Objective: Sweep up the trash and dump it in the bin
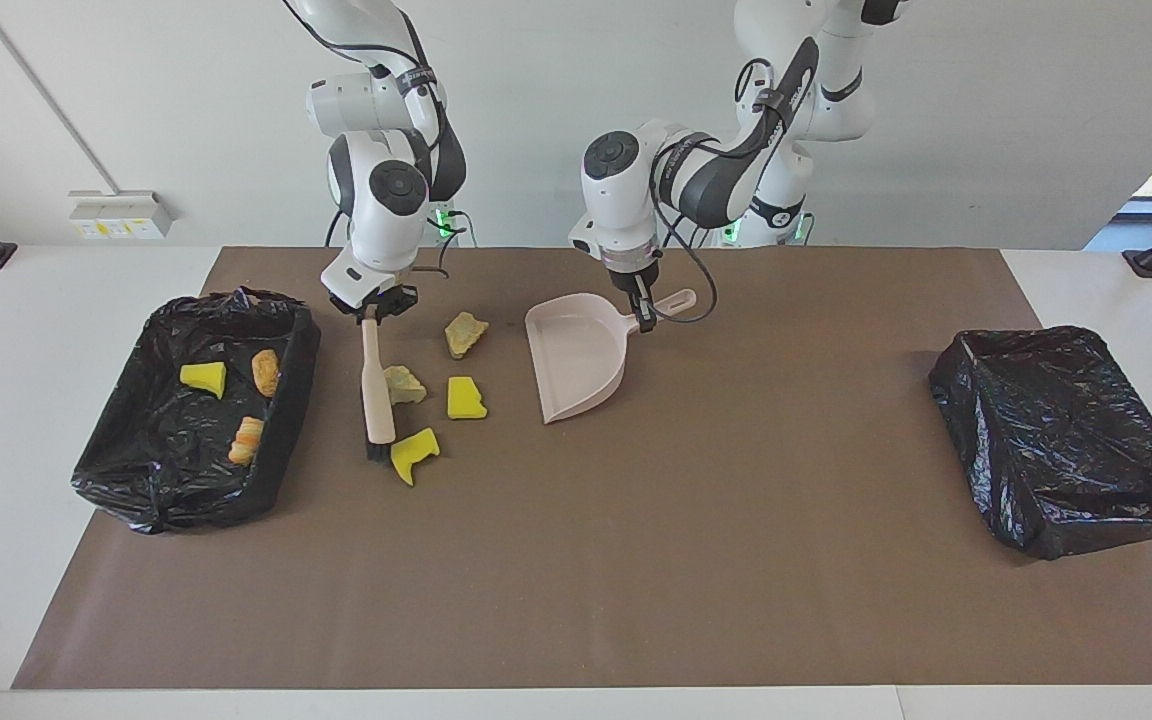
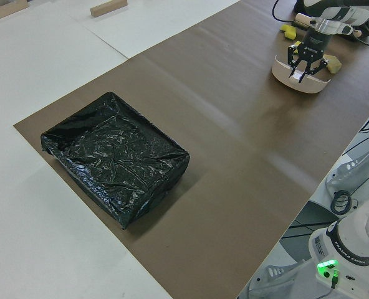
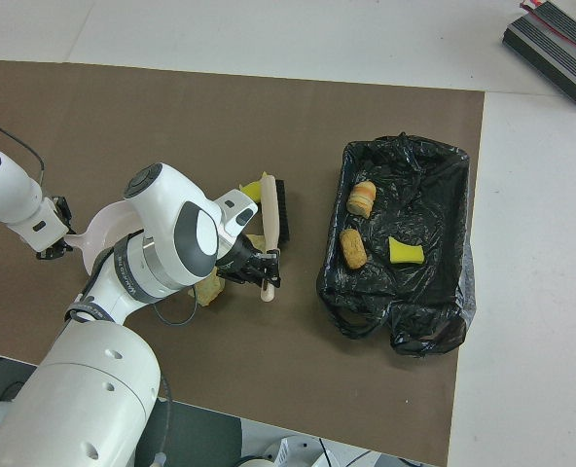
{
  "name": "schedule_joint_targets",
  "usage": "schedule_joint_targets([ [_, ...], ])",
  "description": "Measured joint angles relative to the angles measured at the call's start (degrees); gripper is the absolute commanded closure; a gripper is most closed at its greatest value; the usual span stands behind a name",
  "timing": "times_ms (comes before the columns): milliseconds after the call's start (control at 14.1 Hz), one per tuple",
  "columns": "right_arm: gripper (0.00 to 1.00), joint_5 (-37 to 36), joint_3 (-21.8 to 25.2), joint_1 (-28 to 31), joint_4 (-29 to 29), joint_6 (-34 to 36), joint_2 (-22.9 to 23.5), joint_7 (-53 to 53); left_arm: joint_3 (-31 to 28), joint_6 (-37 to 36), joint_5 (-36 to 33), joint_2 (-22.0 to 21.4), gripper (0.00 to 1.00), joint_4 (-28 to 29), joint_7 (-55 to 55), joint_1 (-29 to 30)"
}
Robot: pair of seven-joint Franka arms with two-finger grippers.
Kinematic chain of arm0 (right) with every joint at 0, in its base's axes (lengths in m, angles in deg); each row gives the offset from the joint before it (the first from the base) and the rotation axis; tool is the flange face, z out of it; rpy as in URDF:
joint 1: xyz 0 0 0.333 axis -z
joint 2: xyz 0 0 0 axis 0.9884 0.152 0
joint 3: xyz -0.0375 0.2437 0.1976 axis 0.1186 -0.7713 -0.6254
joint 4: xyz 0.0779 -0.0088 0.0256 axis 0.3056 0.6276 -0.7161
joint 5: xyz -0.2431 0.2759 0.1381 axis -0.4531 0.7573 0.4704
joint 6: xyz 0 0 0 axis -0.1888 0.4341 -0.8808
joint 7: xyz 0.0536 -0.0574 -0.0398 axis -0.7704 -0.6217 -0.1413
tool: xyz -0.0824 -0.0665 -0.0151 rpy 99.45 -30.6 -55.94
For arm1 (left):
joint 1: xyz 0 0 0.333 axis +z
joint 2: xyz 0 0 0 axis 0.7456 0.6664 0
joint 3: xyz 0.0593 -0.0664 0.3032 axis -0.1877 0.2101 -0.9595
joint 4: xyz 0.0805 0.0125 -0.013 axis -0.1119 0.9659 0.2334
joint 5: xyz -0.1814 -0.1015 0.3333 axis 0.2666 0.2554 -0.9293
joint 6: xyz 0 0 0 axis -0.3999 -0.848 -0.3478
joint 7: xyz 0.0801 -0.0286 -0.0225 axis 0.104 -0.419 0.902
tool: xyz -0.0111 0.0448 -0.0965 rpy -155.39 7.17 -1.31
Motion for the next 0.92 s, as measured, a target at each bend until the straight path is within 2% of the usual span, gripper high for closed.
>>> schedule_joint_targets([
  [283, 1.00, 9.0, -0.4, -1.1, -0.5, -0.3, 2.6, -2.5, 0.0, -0.1, 0.1, -0.5, 1.00, 0.7, 1.2, -0.1],
  [637, 1.00, 21.3, -0.8, -8.3, -1.3, 0.7, 2.7, -6.2, 0.1, -0.1, 0.2, -0.6, 1.00, 1.1, 3.1, -0.1],
  [920, 1.00, 32.0, -0.9, -11.6, -1.5, 0.7, 2.6, -9.2, 0.1, -0.1, 0.3, -0.6, 1.00, 1.2, 3.3, -0.1],
])
